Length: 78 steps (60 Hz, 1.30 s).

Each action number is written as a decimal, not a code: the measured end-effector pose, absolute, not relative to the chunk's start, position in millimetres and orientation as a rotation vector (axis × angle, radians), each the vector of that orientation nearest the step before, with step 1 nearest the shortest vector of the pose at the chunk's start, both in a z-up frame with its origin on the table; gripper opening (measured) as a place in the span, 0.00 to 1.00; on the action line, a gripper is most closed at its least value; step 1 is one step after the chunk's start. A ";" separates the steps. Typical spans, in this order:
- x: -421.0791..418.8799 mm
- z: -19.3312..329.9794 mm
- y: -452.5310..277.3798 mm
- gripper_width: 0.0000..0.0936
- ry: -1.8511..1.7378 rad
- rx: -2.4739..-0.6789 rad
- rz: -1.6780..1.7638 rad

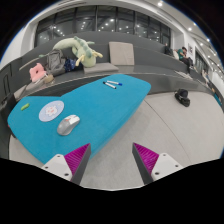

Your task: Arrange mouse

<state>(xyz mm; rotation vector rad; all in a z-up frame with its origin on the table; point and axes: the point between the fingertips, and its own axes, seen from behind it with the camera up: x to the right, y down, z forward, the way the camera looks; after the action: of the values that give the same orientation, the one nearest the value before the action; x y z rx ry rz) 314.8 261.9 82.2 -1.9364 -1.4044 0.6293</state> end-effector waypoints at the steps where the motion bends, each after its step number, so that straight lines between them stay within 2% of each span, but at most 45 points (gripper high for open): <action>1: 314.3 82.4 261.1 0.91 -1.408 -1.933 0.632; 13: 289.5 70.2 219.4 0.92 -1.457 -1.876 0.702; 14: 296.6 80.6 223.1 0.92 -1.472 -1.872 0.711; 30: 257.1 63.3 127.5 0.92 -1.600 -1.735 0.836; 42: 221.7 50.5 83.3 0.91 -1.628 -1.681 0.884; 65: 139.1 -0.6 76.7 0.92 -1.596 -1.674 0.826; 78: 97.9 -9.4 84.4 0.93 -1.561 -1.692 0.804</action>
<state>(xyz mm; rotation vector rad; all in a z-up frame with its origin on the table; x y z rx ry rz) 97.9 84.4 -9.4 -1.6919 -1.5613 0.8037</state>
